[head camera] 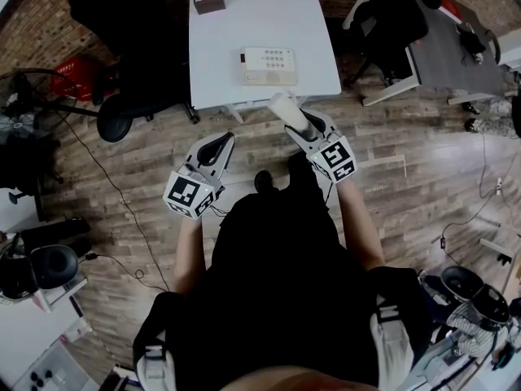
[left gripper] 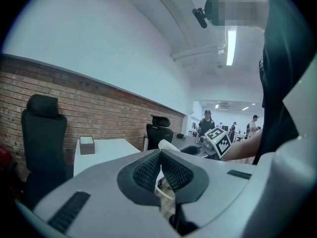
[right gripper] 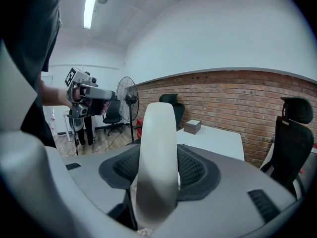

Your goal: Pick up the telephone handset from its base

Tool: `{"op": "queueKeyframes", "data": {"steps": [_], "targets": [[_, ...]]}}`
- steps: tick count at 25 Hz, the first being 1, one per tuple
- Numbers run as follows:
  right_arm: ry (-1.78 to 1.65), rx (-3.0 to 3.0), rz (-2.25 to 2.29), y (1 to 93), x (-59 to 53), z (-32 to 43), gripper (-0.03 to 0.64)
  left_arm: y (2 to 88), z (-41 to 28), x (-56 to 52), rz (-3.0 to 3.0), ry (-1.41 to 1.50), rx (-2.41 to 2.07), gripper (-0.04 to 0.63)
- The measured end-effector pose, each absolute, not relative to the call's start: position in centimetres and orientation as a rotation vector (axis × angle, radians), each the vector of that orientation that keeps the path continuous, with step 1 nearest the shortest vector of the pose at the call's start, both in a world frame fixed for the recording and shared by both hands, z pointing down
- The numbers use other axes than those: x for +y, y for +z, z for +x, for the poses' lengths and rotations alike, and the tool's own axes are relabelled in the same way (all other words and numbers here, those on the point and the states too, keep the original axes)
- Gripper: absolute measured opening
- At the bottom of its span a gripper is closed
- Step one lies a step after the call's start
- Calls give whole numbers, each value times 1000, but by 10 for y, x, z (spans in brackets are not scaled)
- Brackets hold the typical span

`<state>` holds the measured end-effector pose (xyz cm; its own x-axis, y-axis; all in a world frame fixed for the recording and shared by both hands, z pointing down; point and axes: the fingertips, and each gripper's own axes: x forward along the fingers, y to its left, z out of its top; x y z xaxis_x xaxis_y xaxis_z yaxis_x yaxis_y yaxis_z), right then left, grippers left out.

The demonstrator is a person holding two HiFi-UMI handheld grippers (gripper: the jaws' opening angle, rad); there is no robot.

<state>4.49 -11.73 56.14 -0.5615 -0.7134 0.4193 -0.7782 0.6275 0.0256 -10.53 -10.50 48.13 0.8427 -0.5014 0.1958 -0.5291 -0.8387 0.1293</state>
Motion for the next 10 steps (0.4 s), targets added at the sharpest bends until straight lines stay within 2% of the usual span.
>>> {"op": "queueKeyframes", "data": {"steps": [10], "targets": [[227,-2457,1180,564,-123,44,212,483,-109,-111,2836,228,-810,20]]}}
